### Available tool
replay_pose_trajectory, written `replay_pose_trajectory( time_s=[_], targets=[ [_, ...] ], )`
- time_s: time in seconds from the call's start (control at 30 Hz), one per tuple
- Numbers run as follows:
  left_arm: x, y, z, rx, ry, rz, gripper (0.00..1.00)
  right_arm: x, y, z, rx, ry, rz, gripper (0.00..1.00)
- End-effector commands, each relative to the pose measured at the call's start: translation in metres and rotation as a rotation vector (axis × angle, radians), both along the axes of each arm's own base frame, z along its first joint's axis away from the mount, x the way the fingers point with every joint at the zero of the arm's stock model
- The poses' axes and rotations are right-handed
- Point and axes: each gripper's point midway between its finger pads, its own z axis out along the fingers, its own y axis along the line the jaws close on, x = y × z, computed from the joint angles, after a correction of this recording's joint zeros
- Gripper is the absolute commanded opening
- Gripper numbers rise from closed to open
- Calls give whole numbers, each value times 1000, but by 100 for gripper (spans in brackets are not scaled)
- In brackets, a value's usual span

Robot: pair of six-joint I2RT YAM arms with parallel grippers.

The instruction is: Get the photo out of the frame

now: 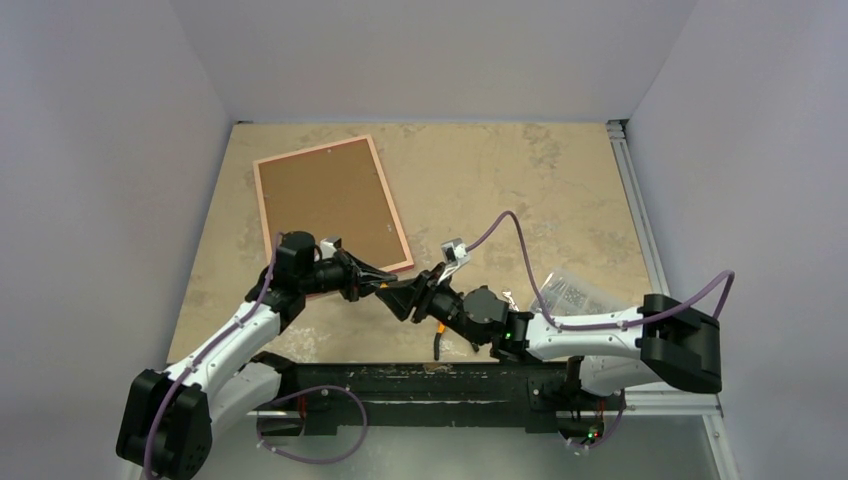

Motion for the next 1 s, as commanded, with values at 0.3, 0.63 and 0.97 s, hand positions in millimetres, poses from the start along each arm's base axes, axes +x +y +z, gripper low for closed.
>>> replay_pose_trajectory(
  time_s=[0.3, 0.63, 0.97],
  targets=[
    [1, -1, 17, -70, -33, 1, 0, 10, 12, 21, 65, -36, -30, 35],
    [3, -1, 18, -74, -34, 7, 0, 14, 7, 24, 63, -43, -60, 36],
    [5, 0, 17, -41, -105, -3, 3, 33, 7, 2, -108, 4, -166, 0]
  ],
)
